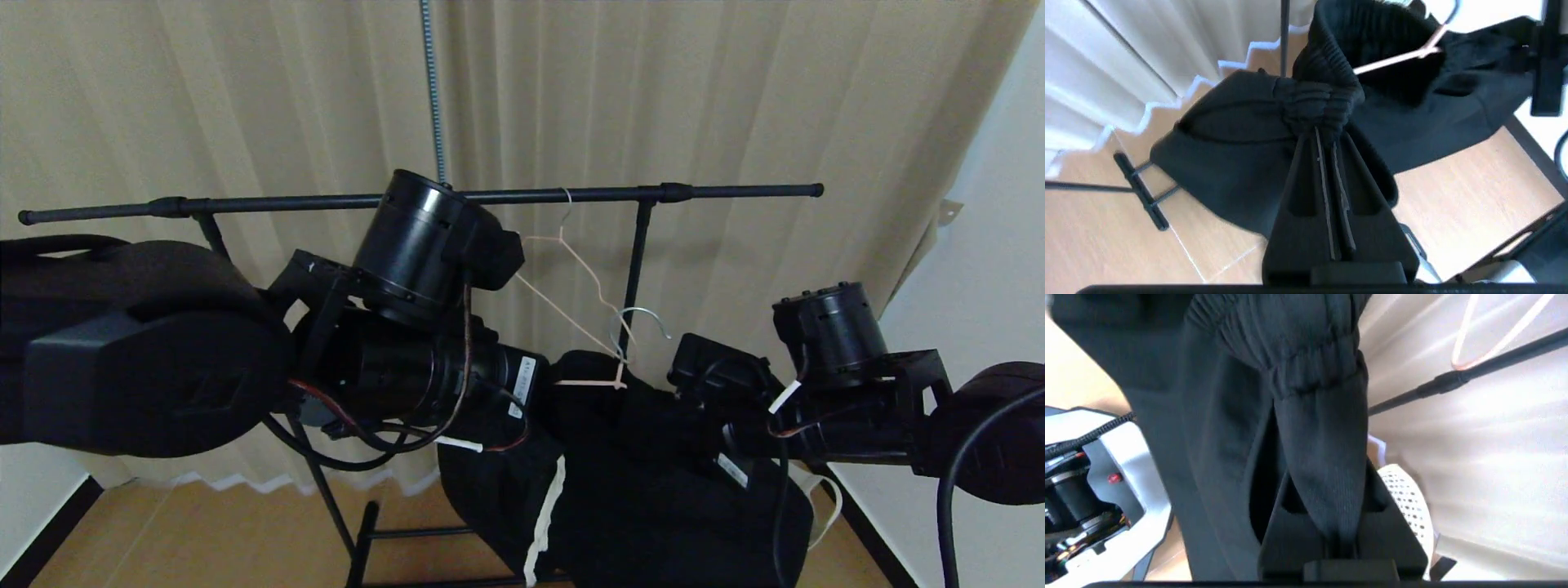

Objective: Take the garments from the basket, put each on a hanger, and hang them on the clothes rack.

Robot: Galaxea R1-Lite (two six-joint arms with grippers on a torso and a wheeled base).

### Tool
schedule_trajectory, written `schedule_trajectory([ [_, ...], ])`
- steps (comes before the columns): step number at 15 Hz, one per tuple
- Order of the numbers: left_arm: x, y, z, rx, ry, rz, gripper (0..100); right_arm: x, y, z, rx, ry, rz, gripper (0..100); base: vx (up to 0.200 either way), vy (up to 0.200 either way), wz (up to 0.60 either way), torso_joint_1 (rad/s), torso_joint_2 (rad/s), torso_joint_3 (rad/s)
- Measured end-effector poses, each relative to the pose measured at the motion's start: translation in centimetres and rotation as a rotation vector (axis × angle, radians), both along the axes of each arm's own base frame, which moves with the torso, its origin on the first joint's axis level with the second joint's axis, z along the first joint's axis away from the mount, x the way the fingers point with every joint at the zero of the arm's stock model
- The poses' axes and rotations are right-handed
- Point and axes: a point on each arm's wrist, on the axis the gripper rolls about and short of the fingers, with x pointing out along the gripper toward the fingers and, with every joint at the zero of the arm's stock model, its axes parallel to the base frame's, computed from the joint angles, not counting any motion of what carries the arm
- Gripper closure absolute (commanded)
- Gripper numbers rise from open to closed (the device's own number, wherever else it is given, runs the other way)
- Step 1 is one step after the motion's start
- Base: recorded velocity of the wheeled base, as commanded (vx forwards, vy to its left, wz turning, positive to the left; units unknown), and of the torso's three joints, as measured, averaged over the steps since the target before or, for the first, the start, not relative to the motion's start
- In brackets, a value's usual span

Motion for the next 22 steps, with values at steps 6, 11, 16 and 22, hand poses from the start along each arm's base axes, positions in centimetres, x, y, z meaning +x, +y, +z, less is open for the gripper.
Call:
schedule_trajectory([
  [6, 1.5, -2.0, -1.0, 0.03, -0.014, 0.12, 100, -1.2, 0.6, -0.1, 0.028, -0.049, 0.038, 100, 0.0, 0.0, 0.0, 0.0, 0.0, 0.0],
  [11, 2.6, -3.1, -0.6, 0.009, 0.018, 0.253, 100, -1.9, 0.6, -0.2, 0.076, -0.051, 0.105, 100, 0.0, 0.0, 0.0, 0.0, 0.0, 0.0],
  [16, 2.8, -2.9, -1.1, 0.0, 0.04, 0.287, 100, -1.8, 0.6, 0.1, 0.086, -0.067, 0.108, 100, 0.0, 0.0, 0.0, 0.0, 0.0, 0.0],
  [22, 0.6, -1.6, -1.5, 0.09, 0.018, 0.195, 100, -0.6, 0.9, 0.8, 0.218, -0.077, 0.014, 100, 0.0, 0.0, 0.0, 0.0, 0.0, 0.0],
])
